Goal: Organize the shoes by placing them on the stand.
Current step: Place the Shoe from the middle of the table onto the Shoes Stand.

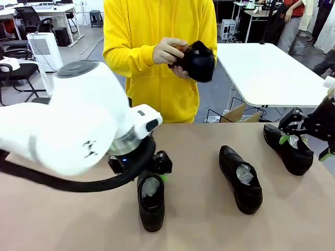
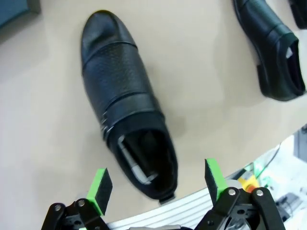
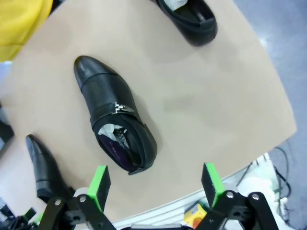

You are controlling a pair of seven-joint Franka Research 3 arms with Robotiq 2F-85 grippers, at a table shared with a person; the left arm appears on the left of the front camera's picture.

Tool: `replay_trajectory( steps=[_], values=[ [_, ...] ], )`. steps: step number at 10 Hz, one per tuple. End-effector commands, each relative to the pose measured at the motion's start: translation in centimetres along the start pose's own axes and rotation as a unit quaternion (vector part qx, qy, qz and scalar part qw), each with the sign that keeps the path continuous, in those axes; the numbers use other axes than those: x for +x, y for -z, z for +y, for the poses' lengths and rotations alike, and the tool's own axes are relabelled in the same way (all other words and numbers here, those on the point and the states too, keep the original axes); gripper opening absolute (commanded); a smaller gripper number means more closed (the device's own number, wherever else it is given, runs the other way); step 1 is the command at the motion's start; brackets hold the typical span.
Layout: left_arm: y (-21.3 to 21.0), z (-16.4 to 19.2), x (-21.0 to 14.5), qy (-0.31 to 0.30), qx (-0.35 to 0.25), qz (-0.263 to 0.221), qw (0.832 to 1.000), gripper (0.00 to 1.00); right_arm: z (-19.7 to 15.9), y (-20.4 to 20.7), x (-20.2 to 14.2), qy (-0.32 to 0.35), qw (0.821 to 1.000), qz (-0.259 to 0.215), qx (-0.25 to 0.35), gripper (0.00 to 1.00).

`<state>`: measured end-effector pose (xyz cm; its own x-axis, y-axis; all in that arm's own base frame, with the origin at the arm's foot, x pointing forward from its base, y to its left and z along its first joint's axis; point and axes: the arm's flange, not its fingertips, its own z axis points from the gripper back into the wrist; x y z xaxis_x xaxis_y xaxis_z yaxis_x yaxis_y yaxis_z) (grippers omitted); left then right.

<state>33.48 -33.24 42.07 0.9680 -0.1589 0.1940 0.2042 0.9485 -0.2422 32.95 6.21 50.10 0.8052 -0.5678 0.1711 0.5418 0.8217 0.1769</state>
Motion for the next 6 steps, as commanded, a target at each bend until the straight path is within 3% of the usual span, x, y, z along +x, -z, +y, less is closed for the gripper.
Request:
replay_trajectory(
  steps=[1, 6],
  values=[
    [1.8, -1.9, 1.6, -0.036, 0.023, 0.022, 0.999, 1.00, 0.1, 0.1, 0.2, -0.001, 1.000, 0.001, 0.007, 1.00],
    [4.6, -4.9, 0.9, -0.059, 0.044, 0.043, 0.996, 1.00, 0.1, 0.1, 0.2, -0.001, 1.000, 0.001, 0.007, 1.00]
  ],
)
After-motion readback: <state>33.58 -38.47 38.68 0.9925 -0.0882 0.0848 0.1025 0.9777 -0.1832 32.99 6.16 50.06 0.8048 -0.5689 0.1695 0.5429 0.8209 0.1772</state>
